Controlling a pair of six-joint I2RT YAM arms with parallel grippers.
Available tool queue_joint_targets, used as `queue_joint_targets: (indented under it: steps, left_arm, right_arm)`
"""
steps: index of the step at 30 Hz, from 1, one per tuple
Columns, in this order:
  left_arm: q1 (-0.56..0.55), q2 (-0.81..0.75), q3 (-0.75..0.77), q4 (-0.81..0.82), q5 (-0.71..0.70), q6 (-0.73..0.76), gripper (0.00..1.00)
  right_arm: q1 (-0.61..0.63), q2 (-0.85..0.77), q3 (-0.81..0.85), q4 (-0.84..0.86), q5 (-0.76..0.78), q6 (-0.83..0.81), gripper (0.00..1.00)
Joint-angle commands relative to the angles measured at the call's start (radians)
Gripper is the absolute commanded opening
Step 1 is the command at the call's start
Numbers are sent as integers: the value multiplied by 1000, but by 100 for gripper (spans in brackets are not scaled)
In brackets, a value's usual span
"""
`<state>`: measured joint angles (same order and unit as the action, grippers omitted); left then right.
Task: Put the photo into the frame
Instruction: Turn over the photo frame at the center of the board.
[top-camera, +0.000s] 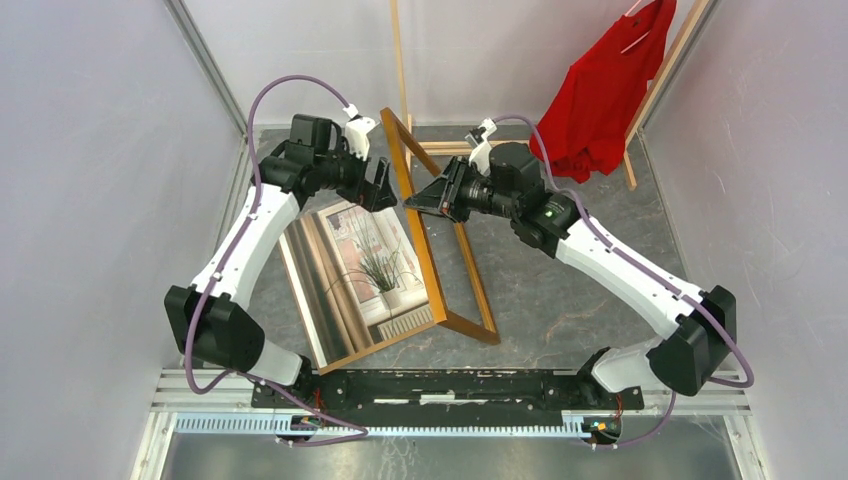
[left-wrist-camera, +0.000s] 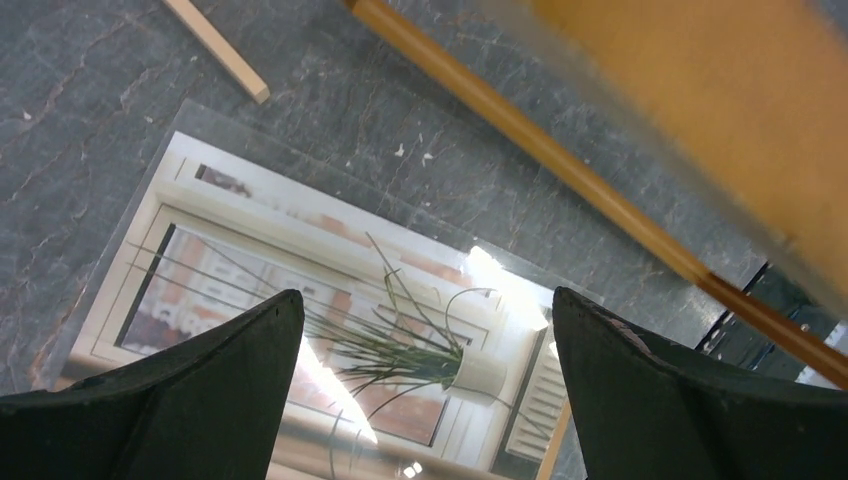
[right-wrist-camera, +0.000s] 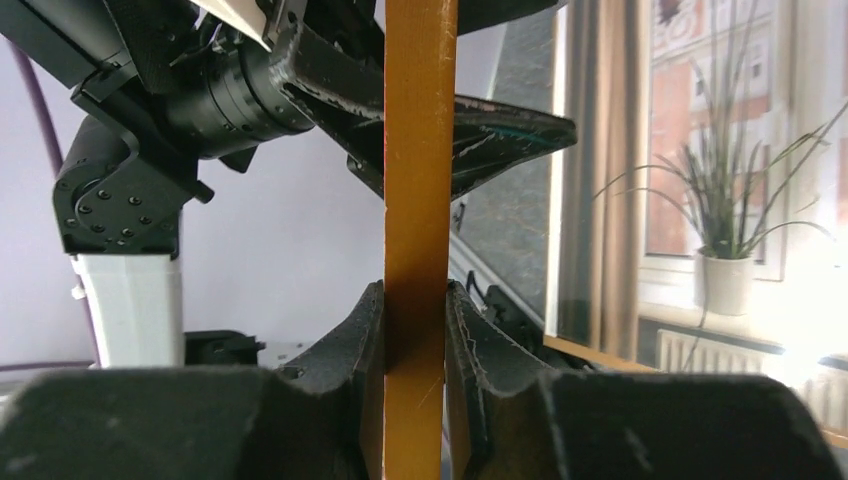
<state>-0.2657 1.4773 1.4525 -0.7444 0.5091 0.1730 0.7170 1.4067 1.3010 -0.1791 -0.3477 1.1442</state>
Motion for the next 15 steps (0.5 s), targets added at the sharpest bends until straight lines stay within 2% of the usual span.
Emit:
queue_joint_targets:
  steps: [1,6,12,15]
  left_arm:
    - [-38,-14,57,46,-14,-93,100]
    - [-99,5,74,93,-104,-134,100]
    - [-139,32,74,176,-215,-216,100]
    - [-151,43,76,220,-258,-248,100]
  right_arm:
    - [-22,-53,-26,161,-89,84,1]
    - [-73,-73,-108,217,-139,114,17]
    - [-122,-74,-166,250,-205,116,29]
    - [-146,-66,-131,186,-218,55,42]
